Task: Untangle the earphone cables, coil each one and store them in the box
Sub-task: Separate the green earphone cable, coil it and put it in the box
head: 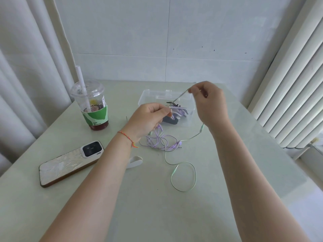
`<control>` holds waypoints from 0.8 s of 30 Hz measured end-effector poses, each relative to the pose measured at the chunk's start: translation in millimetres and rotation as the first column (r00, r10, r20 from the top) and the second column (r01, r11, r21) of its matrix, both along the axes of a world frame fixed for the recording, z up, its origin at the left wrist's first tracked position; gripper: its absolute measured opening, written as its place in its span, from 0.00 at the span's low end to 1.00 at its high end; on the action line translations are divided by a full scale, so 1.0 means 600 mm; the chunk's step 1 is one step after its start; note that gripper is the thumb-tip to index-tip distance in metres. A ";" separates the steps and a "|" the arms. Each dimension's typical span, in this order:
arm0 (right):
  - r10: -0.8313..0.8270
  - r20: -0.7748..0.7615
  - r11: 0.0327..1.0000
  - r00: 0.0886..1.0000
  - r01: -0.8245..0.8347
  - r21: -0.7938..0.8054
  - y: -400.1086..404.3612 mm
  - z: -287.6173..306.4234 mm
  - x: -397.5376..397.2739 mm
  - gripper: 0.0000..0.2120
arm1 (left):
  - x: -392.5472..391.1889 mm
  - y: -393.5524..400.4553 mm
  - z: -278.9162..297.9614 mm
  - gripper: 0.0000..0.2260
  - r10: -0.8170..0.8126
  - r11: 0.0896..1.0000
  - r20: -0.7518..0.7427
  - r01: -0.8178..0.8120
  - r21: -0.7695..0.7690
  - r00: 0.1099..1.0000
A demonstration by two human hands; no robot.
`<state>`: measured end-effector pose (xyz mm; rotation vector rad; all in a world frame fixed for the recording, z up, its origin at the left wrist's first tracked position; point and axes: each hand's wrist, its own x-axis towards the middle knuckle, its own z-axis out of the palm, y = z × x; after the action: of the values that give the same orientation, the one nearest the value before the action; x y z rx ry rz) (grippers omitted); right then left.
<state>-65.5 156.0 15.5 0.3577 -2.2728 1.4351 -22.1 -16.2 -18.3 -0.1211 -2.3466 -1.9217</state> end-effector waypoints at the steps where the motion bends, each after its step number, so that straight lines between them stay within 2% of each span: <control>1: -0.022 -0.014 0.999 1.000 0.021 -0.027 0.002 0.001 -0.001 0.07 | 0.003 0.000 0.002 0.10 -0.045 0.999 0.026 0.045 -0.005 0.999; 5: -0.027 -0.014 0.998 1.000 0.026 -0.053 0.000 -0.005 -0.003 0.07 | 0.012 0.006 0.005 0.15 -0.228 0.973 0.122 0.223 0.054 0.966; 7: -0.019 0.001 0.999 1.000 0.019 -0.031 -0.001 -0.010 -0.007 0.06 | 0.015 0.005 0.008 0.16 -0.337 0.938 0.123 0.322 0.128 0.933; 8: -0.006 0.017 1.000 1.000 0.007 -0.014 0.000 -0.013 -0.009 0.06 | 0.015 0.004 0.010 0.15 -0.384 0.911 0.096 0.360 0.199 0.919; 10: 0.040 0.083 0.998 0.996 -0.045 0.054 0.002 -0.020 -0.012 0.08 | 0.013 0.002 0.014 0.14 -0.391 0.824 0.001 0.350 0.445 0.920; 13: 0.111 0.235 0.959 0.966 -0.166 0.228 0.005 -0.031 -0.015 0.12 | -0.006 -0.013 0.012 0.13 -0.151 0.576 -0.060 0.137 0.806 0.987; 15: 0.117 0.316 0.928 0.942 -0.217 0.304 0.006 -0.037 -0.014 0.13 | -0.019 -0.034 -0.003 0.11 0.081 0.381 0.031 -0.060 0.923 0.996; 16: 0.116 0.338 0.922 0.934 -0.228 0.313 0.007 -0.039 -0.014 0.13 | -0.024 -0.045 -0.012 0.10 0.197 0.324 0.091 -0.153 0.934 0.976; 17: 0.124 0.356 0.928 0.926 -0.235 0.289 0.007 -0.040 -0.014 0.12 | -0.028 -0.057 -0.020 0.10 0.296 0.321 0.137 -0.234 0.918 0.945; 19: 0.184 0.395 0.953 0.900 -0.262 0.154 0.009 -0.041 -0.014 0.11 | -0.034 -0.070 -0.033 0.10 0.405 0.381 0.175 -0.340 0.860 0.897; 21: 0.213 0.417 0.964 0.883 -0.261 0.059 0.009 -0.040 -0.015 0.09 | -0.040 -0.069 -0.037 0.11 0.394 0.457 0.219 -0.397 0.796 0.893; 22: 0.201 0.432 0.966 0.879 -0.251 0.063 0.009 -0.039 -0.015 0.10 | -0.040 -0.065 -0.037 0.12 0.357 0.530 0.241 -0.408 0.743 0.902; 24: 0.188 0.480 0.963 0.857 -0.257 0.081 0.008 -0.038 -0.014 0.13 | -0.037 -0.054 -0.035 0.12 0.234 0.754 0.277 -0.354 0.553 0.932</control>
<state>-73.9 160.9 -7.6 0.3571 -2.8138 1.6169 -44.4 -48.5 -39.3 0.4820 -1.5858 -2.4600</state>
